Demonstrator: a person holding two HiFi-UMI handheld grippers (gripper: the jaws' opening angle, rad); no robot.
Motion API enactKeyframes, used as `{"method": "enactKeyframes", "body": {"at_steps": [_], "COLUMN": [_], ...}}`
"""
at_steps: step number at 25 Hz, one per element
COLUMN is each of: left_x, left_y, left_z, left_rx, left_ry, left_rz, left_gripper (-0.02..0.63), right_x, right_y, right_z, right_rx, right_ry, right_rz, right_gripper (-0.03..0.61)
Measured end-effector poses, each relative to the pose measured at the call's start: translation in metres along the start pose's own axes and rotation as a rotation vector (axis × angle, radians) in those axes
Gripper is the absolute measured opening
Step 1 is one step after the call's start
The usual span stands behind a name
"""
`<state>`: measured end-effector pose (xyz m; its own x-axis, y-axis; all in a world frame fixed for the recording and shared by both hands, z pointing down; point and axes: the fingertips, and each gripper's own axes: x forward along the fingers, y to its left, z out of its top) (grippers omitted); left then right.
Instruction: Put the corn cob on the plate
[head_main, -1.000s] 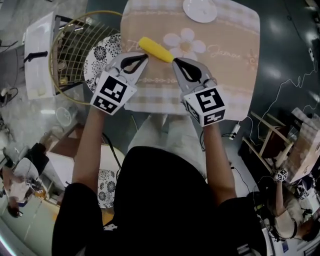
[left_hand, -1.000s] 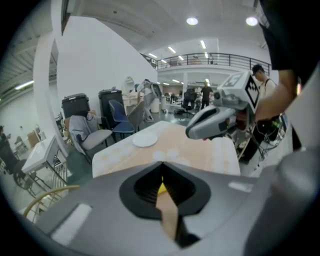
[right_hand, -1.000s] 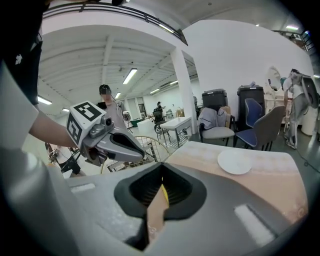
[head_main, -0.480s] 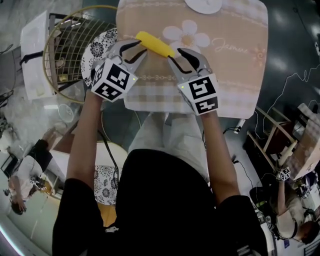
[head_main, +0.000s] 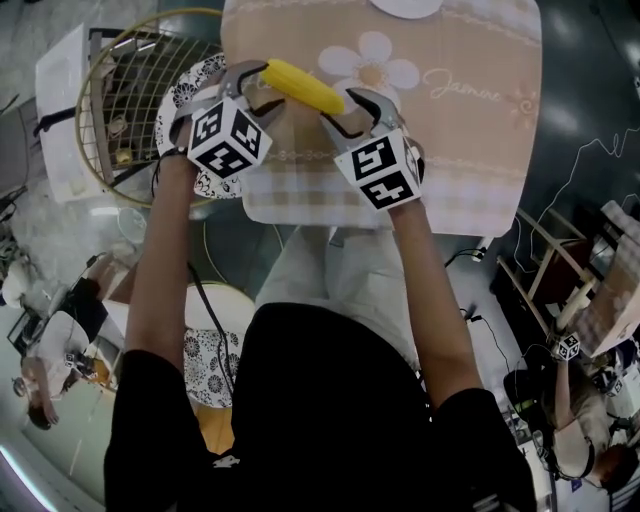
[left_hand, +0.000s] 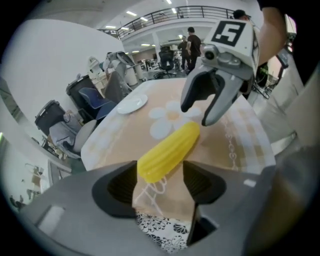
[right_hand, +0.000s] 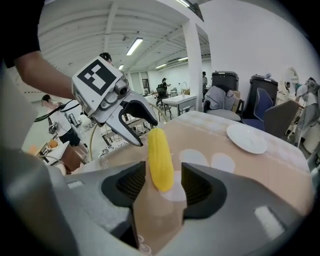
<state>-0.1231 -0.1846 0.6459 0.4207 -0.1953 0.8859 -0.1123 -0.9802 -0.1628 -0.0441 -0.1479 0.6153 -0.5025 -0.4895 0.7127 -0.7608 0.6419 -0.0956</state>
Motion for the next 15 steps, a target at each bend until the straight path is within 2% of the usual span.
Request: {"method": "enactKeyframes", "body": {"at_steps": [5,10,15], "left_x": [0.008,0.017,0.025], "left_y": [0.006,0.009,0.009], "left_z": [0.001,0.005,0.003], "left_rx": [0.067,0.146,0.173], "left_ry": [0.062,0.096,0.117], "left_rz": [-0.043,-0.078,-0.106], "left_gripper": [0.31,0.318,0.318], "right_x": [0.013,0.025,0.031], "right_y": [0.001,0.0,-0.001], "right_z": [-0.004,-0.013,-0.018], "right_rx": [-0.02,-0.009,-0.009], "right_ry": [0.03,0.059,0.07], "right_rz": [0.035,0.042,0.046], "right_gripper": [0.233,0.241,0.241]}}
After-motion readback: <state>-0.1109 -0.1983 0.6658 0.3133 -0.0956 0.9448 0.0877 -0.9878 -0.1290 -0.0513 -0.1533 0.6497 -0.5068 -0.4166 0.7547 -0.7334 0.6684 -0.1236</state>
